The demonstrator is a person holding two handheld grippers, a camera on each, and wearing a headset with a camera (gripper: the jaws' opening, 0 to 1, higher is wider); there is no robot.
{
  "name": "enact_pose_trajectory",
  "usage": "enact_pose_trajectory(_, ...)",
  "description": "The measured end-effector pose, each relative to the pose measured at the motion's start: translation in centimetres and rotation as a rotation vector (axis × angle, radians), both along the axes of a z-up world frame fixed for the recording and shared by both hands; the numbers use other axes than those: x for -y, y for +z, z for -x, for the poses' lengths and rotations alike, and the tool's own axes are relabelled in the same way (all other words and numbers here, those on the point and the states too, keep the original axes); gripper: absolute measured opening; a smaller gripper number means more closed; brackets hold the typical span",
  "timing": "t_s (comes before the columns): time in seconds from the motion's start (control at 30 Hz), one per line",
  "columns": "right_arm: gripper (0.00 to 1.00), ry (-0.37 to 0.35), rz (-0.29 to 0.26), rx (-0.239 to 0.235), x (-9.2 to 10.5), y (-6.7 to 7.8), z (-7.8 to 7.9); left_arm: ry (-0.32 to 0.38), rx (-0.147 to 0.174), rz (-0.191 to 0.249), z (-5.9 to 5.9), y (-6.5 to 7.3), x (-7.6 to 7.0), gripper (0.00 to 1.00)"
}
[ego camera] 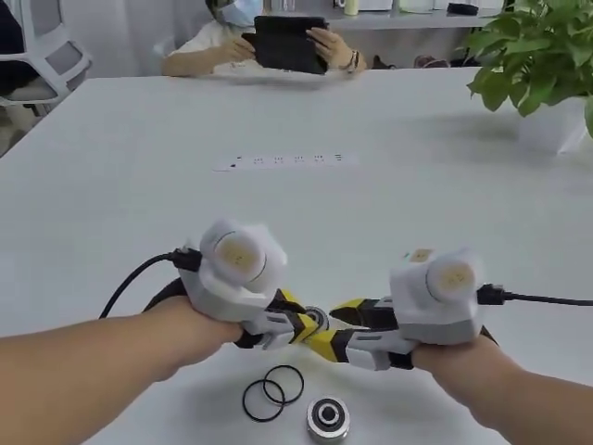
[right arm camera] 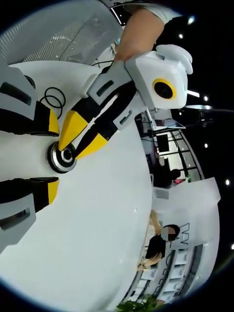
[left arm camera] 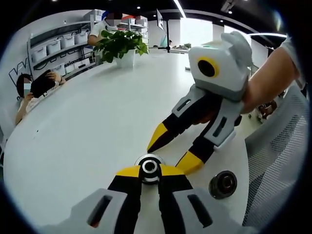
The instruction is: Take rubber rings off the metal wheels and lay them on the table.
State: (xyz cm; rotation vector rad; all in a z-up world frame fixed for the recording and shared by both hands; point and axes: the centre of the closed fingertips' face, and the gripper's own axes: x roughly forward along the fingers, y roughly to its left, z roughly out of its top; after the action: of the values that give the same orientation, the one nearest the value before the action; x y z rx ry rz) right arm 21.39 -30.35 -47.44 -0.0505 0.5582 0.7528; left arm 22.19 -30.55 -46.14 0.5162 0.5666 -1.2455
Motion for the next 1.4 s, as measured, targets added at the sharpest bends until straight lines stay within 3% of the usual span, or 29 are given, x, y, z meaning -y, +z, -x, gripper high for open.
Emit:
enact_pose_trajectory(0.33,0.28,-0.01,-0.014,-0.011,-0.16,-0.31,-0.18,0.009,-0.001,0.002,0.02,-0.02,0.04,0.07)
enact_pose_trajectory(1.4,0.06,-0.002,0.013,-0.001,0.8,-0.47,0.71,0.019,0.003,0.002,0.03,-0.08,0.07,0.07)
